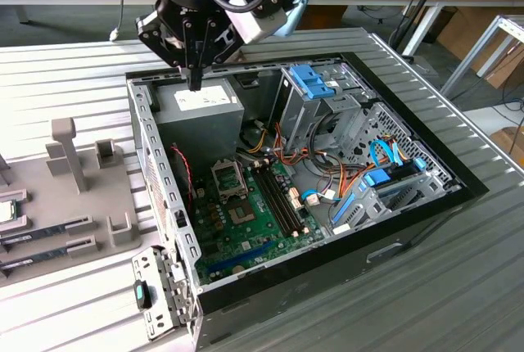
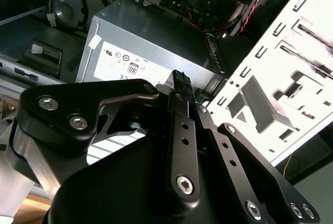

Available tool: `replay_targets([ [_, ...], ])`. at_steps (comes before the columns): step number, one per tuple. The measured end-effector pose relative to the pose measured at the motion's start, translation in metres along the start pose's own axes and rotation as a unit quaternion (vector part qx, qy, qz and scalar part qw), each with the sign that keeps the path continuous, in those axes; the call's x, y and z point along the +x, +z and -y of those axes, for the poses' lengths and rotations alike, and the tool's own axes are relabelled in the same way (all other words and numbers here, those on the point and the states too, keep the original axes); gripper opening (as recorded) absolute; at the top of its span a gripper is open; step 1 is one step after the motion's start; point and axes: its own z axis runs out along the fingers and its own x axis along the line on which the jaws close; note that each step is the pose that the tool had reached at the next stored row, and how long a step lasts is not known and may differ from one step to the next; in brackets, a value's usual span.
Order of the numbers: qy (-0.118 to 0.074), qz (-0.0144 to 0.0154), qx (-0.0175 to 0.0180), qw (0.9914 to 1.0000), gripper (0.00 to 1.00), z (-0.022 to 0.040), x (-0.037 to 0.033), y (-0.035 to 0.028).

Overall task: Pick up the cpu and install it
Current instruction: 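Reach for the cpu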

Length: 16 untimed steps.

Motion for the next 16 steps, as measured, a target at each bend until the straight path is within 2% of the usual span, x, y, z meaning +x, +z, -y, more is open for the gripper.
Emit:
replay_targets([
  [16, 0.000, 0.0000, 0.0000, 1.00000, 0.11, 0.0002, 0.0030, -0.0001],
])
